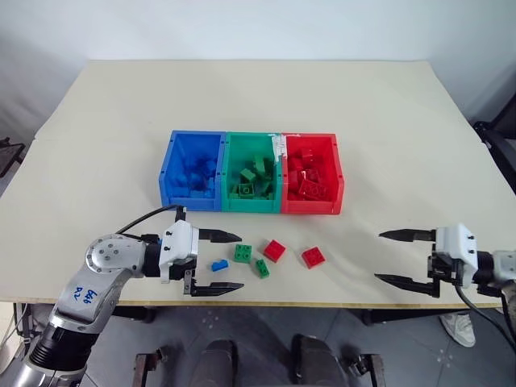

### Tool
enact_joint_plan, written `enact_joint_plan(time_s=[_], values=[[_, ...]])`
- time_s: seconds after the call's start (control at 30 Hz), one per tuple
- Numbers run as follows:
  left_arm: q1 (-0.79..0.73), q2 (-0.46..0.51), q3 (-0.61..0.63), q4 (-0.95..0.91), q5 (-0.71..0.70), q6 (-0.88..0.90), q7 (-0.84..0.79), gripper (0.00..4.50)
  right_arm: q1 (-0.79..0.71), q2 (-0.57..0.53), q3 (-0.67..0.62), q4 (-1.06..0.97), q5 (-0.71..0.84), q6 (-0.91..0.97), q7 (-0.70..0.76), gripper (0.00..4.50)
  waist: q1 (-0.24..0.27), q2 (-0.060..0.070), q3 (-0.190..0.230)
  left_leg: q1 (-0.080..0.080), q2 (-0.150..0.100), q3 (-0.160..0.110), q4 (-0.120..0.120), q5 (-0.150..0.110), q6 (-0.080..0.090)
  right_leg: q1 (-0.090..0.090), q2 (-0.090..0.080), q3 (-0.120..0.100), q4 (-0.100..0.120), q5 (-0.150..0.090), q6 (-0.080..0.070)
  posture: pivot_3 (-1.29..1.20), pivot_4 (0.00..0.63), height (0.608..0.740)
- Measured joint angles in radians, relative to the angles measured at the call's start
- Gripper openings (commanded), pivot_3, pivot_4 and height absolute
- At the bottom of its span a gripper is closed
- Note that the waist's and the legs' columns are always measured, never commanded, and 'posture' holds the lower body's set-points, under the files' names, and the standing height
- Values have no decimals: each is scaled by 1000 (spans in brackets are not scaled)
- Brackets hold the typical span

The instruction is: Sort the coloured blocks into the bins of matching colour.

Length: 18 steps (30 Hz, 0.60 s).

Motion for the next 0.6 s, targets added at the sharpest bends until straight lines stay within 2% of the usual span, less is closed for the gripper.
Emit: enact_joint_plan(time_s=[0.2, 0.37, 0.47, 0.6], values=[[96, 58, 106, 0, -10, 0, -1, 4477, -176, 33, 214, -98, -86, 141, -9, 4500, -2, 0, 0, 0, 1, 1, 1, -2, 1, -1, 0, 1, 0, 0, 0, 0, 150, 740], [170, 80, 181, -12, -16, -3, -5, 4477, -292, 115, 349, -52, -190, 131, -16, 4500, 5, 0, 0, -1, 1, 1, 3, -5, 2, -1, 0, 1, -1, 0, 0, 0, 150, 740], [206, 80, 203, -42, -16, -3, 3, 4500, -331, 130, 389, 21, -248, 95, -19, 3873, 13, 0, 0, -2, 1, 3, 4, -7, 3, -1, 0, 1, -2, 0, 0, 0, 150, 740], [227, 77, 213, -49, -16, -3, 23, 4500, -358, 153, 394, 72, -258, 48, 4, 2526, 13, 0, 0, -2, 3, 4, 4, -8, 3, -1, 2, 1, -4, 0, 0, 0, 150, 740]])
